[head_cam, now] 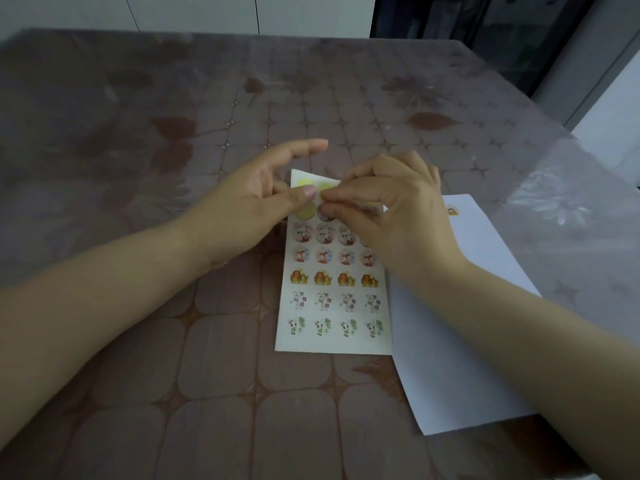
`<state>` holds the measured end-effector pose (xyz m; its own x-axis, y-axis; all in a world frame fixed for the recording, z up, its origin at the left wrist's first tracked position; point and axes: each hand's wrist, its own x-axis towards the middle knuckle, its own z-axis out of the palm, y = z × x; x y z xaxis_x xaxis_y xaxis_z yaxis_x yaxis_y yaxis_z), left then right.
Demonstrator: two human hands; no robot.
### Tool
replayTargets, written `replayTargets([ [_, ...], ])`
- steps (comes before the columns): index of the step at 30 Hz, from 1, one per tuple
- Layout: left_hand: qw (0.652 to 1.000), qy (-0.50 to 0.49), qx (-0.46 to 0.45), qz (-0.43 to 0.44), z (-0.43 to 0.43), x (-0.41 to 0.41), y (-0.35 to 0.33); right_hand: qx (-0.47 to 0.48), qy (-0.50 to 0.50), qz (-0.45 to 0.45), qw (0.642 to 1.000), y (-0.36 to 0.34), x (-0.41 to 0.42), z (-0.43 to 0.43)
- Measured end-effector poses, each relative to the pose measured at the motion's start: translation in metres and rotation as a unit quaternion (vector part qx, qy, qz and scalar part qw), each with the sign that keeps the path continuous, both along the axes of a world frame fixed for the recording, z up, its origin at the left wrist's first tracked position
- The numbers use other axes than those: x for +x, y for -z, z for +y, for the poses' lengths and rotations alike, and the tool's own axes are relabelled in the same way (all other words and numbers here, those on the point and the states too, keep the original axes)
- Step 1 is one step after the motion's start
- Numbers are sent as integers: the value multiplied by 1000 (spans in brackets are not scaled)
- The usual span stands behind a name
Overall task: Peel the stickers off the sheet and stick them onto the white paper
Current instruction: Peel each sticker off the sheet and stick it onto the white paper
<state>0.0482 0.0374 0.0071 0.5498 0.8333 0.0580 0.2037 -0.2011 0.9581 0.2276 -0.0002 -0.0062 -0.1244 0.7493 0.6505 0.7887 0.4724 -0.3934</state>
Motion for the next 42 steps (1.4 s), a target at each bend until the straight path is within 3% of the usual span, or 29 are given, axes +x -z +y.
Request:
replayTargets([
  [14, 999, -29, 3, 16, -6, 2, -3, -2, -3, 8, 1000, 0, -2, -2],
  [26, 997, -70, -1, 17, -2, 3, 1, 57, -36, -38, 997, -1, 0, -3],
  [35, 994, -70, -77, -35, -1, 2, 0, -83, -79, 62, 991, -8, 3, -6],
  [42, 998, -14, -65, 19, -5, 6, -2, -210, -56, 194, 957, -16, 2, -7],
])
